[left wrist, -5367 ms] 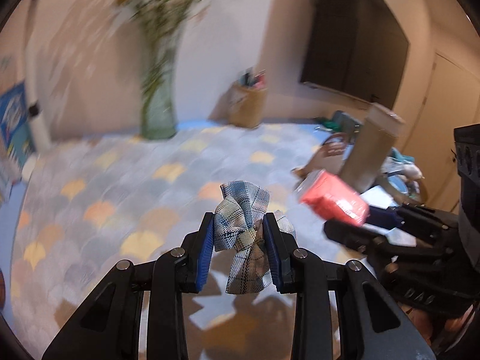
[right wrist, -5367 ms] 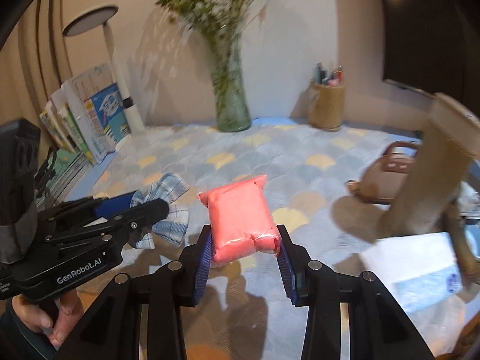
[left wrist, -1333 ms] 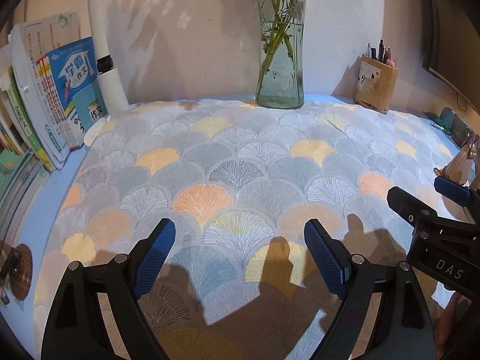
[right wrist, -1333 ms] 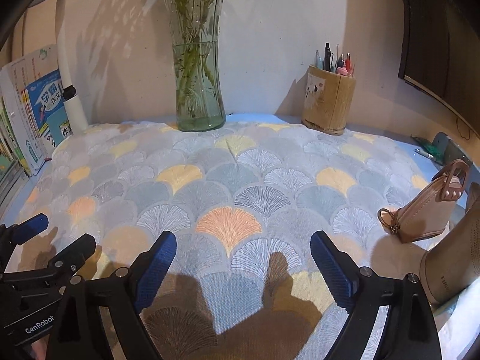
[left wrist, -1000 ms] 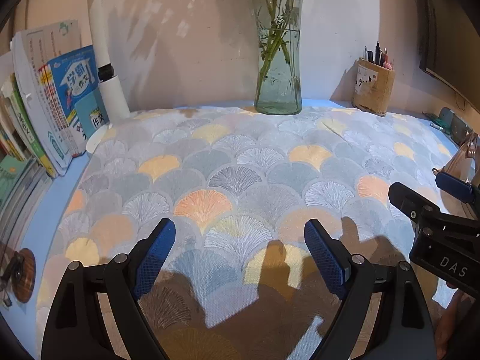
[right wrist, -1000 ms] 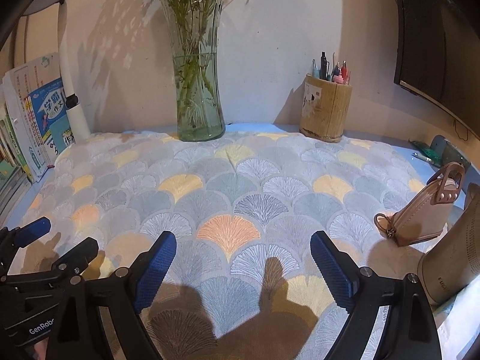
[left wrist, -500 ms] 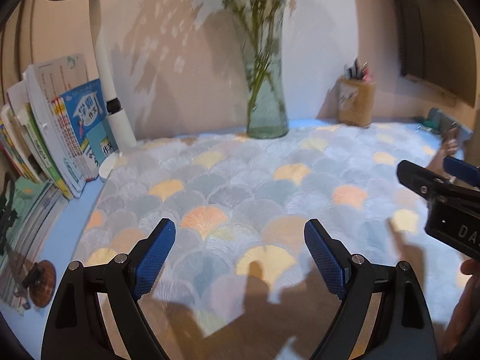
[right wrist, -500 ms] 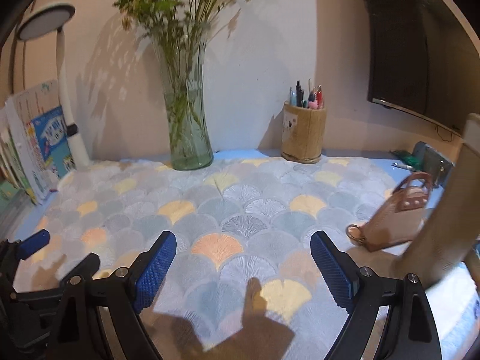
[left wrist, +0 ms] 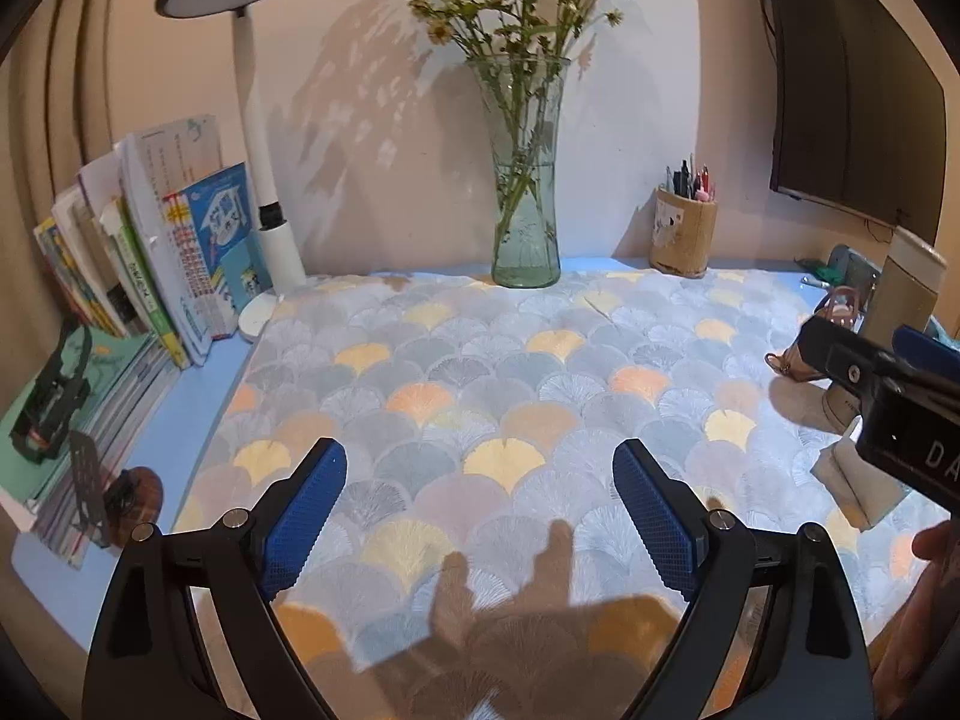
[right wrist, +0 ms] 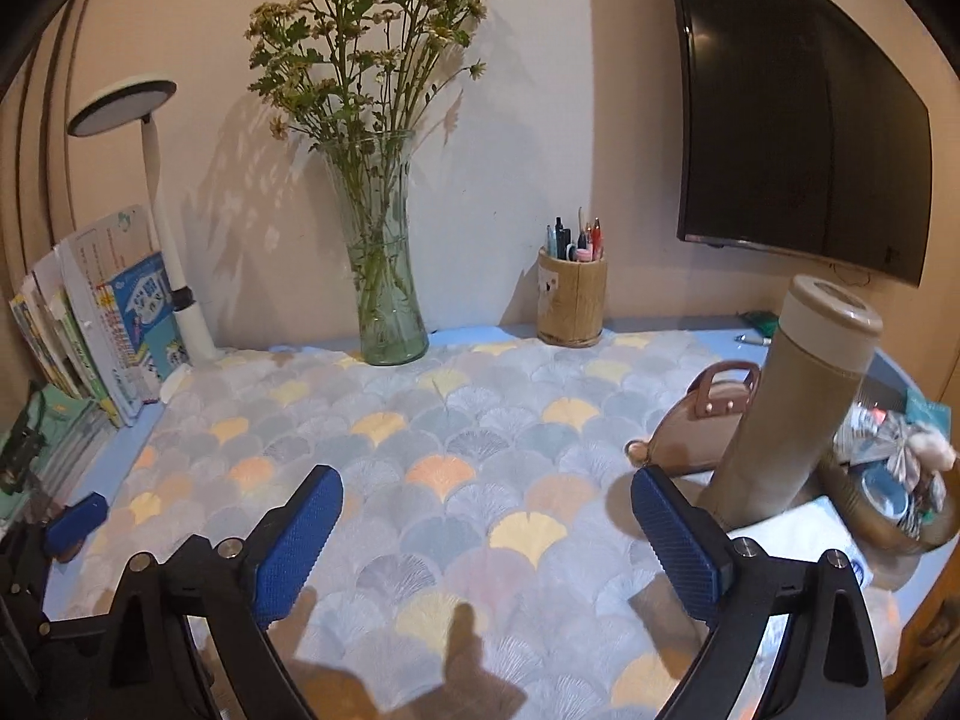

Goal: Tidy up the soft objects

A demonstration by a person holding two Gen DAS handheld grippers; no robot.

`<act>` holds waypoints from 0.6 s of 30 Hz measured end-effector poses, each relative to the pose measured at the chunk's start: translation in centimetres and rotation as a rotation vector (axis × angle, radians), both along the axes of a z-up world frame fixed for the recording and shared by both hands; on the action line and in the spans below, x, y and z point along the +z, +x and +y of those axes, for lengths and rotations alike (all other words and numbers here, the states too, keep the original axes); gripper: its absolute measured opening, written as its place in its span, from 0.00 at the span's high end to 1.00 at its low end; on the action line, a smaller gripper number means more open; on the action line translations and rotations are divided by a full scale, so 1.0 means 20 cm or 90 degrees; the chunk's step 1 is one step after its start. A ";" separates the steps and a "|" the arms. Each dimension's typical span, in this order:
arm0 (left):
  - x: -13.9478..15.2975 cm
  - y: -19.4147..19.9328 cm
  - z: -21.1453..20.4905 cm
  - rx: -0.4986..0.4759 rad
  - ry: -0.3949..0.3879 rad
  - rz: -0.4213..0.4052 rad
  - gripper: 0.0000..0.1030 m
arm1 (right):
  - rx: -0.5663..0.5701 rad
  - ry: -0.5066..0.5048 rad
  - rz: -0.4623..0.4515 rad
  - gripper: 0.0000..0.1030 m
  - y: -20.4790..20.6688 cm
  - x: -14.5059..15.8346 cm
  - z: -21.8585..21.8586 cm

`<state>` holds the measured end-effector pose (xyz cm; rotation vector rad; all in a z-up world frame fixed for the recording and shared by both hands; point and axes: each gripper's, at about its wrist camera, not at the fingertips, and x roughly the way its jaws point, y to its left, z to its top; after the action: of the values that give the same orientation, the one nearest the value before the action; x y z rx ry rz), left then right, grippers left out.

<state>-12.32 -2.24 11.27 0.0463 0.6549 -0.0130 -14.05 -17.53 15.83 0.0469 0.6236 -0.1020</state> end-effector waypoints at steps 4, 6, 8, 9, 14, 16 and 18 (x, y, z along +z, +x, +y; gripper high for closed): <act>0.07 -0.05 0.01 0.015 0.038 -0.026 0.13 | -0.007 -0.006 0.003 0.06 -0.05 0.04 0.02; 0.11 -0.08 0.02 0.007 0.031 -0.034 0.13 | -0.008 -0.007 0.011 0.06 -0.05 0.06 0.03; 0.14 -0.10 0.03 0.000 0.020 -0.036 0.13 | 0.000 0.014 0.016 0.06 -0.06 0.08 0.04; 0.15 -0.11 0.03 0.002 0.019 -0.037 0.13 | 0.004 0.026 0.018 0.06 -0.07 0.09 0.04; 0.17 -0.11 0.03 0.011 0.016 -0.051 0.13 | 0.017 0.050 0.016 0.06 -0.10 0.13 0.04; 0.17 -0.11 0.03 0.005 0.015 -0.041 0.13 | 0.022 0.061 0.017 0.06 -0.10 0.12 0.04; 0.16 -0.09 0.02 0.002 0.018 -0.035 0.13 | 0.017 0.059 0.020 0.06 -0.09 0.11 0.04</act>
<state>-14.21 -1.76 14.39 0.0720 0.5999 0.0009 -15.81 -16.82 18.01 0.1267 0.6592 -0.0477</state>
